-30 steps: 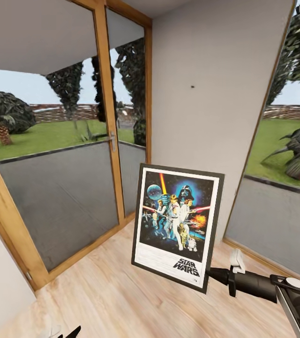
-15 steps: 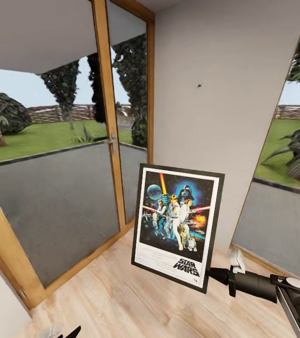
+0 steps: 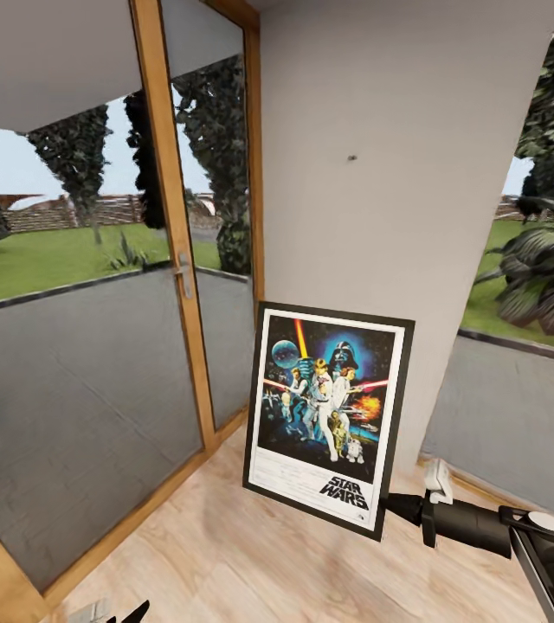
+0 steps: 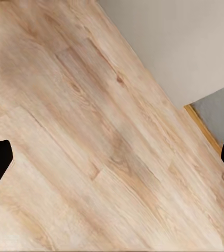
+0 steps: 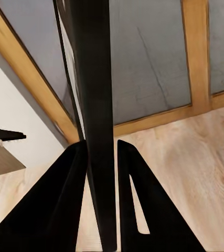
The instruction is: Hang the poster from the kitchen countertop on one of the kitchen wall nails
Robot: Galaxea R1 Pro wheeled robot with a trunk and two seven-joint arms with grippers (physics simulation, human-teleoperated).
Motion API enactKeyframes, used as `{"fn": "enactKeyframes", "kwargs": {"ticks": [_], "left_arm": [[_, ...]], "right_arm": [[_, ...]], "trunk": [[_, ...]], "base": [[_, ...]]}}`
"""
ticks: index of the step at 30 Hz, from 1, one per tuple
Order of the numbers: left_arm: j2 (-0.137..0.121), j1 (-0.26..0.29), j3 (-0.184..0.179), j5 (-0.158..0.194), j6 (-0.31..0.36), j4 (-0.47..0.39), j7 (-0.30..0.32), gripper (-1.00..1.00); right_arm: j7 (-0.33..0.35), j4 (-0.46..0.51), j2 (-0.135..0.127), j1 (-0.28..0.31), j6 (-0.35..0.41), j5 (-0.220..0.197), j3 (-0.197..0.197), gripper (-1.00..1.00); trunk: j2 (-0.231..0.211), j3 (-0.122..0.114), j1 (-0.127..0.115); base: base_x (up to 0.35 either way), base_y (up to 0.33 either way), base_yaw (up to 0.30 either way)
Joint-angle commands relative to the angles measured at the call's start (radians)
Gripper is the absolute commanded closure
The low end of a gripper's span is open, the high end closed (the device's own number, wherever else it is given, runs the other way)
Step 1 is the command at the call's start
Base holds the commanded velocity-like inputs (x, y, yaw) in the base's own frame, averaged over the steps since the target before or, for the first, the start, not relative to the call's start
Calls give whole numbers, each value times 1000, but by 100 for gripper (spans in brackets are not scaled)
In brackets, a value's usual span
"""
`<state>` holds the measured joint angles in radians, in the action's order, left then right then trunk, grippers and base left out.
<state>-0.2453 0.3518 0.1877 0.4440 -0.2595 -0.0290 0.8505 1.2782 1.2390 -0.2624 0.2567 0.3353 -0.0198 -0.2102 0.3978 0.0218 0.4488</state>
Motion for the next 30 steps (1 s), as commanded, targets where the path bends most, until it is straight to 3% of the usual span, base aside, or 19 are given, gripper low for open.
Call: {"fn": "enactKeyframes", "kwargs": {"ticks": [1, 13, 30], "left_arm": [[0, 1, 8, -8, -6, 1, 2, -100], [0, 1, 8, -8, -6, 1, 2, -100], [0, 1, 9, -8, -6, 1, 3, -100]], "right_arm": [[5, 1, 0, 1, 13, -3, 0, 100], [4, 1, 0, 1, 13, -3, -1, 100], [4, 1, 0, 1, 14, -3, 0, 100]], "trunk": [[2, 2, 1], [2, 2, 1], [2, 2, 1]], "base": [[295, 230, -16], [291, 236, -31], [278, 251, -278]]}}
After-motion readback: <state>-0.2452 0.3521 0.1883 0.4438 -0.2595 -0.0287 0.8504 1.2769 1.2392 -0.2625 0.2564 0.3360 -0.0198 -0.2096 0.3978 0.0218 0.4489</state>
